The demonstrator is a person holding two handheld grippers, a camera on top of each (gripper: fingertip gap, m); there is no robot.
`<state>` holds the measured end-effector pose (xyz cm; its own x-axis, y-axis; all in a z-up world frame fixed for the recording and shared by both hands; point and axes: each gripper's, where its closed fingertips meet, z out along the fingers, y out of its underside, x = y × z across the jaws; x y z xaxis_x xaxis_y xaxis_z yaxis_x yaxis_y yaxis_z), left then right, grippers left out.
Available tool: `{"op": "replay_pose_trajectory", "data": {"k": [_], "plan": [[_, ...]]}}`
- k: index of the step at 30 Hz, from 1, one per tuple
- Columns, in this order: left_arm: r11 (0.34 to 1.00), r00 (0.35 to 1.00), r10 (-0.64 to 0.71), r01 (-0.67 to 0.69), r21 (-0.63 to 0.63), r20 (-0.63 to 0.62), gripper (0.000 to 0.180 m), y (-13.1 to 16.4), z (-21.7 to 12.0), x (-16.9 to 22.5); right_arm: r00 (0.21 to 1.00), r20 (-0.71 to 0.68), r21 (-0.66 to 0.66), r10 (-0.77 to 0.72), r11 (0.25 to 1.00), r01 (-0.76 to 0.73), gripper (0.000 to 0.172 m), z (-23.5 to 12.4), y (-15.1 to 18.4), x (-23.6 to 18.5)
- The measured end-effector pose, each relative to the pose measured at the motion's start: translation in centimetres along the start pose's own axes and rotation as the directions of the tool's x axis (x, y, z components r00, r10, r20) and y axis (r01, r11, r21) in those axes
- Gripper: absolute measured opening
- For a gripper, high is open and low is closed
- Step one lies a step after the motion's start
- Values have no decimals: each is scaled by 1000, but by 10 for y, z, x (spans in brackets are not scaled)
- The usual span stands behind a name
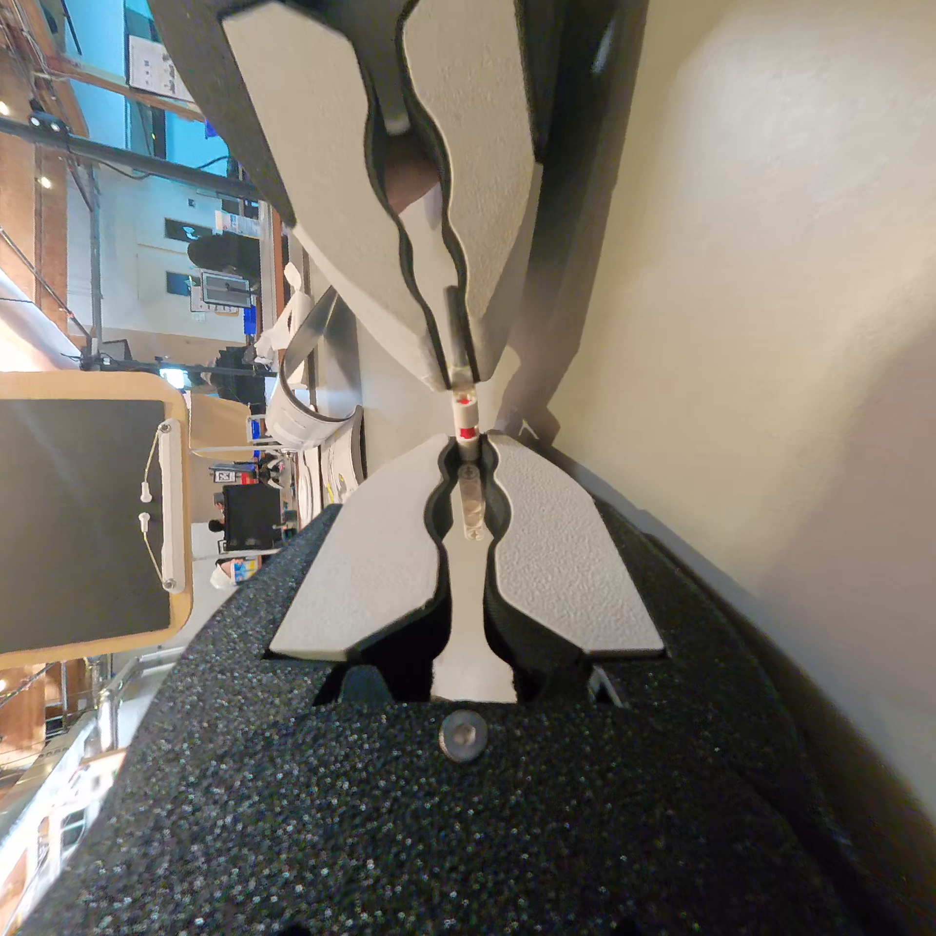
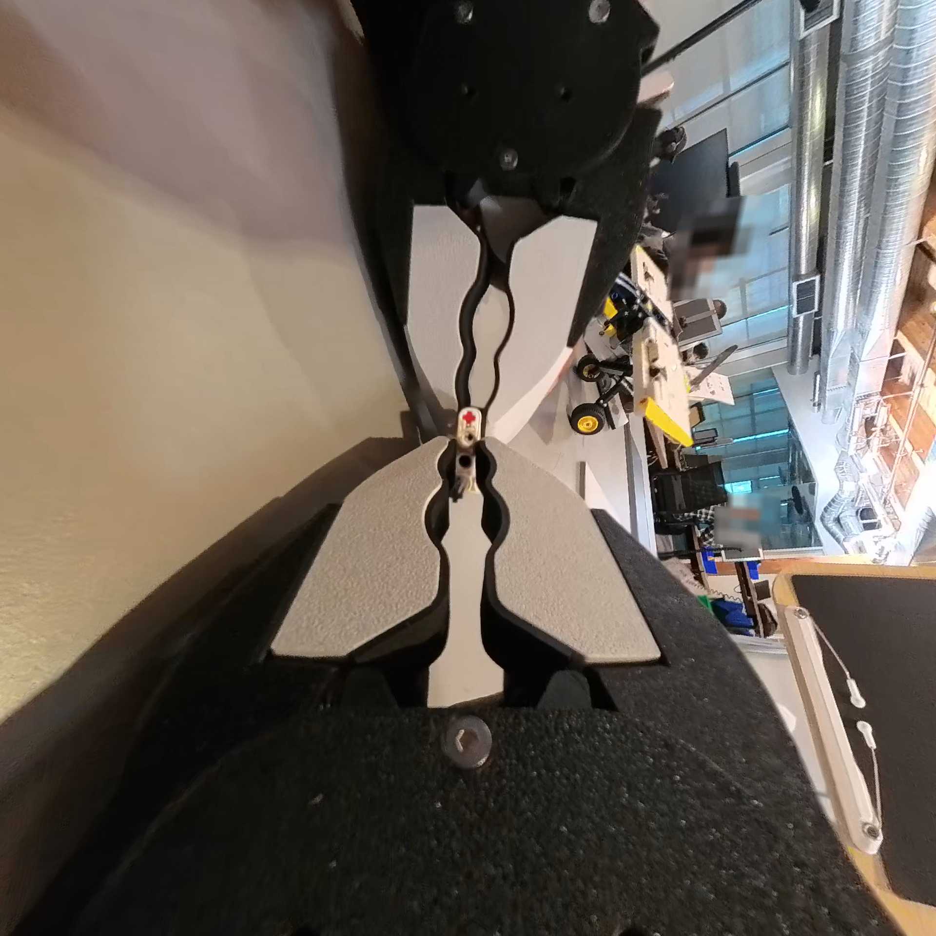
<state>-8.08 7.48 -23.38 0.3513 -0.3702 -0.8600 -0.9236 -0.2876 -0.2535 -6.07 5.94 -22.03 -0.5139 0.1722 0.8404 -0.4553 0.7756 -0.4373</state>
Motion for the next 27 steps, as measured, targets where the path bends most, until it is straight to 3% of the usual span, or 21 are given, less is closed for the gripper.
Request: {"op": "replay_pose_trajectory", "data": {"k": [3, 10, 27], "plan": [[1000, 1000, 4, -4, -27, 1, 8, 2, 1, 0, 999, -35, 46, -2, 999, 3, 9, -2, -10, 3], [999, 1000, -10, 10, -38, 5, 8, 3, 1, -1, 999, -46, -14, 16, 1000, -17, 15, 4, -3, 4], [999, 998, -33, 33, 7, 47, 9, 3, -1, -4, 998, -61, -83, 3, 997, -8, 7, 7, 3, 7]]}}
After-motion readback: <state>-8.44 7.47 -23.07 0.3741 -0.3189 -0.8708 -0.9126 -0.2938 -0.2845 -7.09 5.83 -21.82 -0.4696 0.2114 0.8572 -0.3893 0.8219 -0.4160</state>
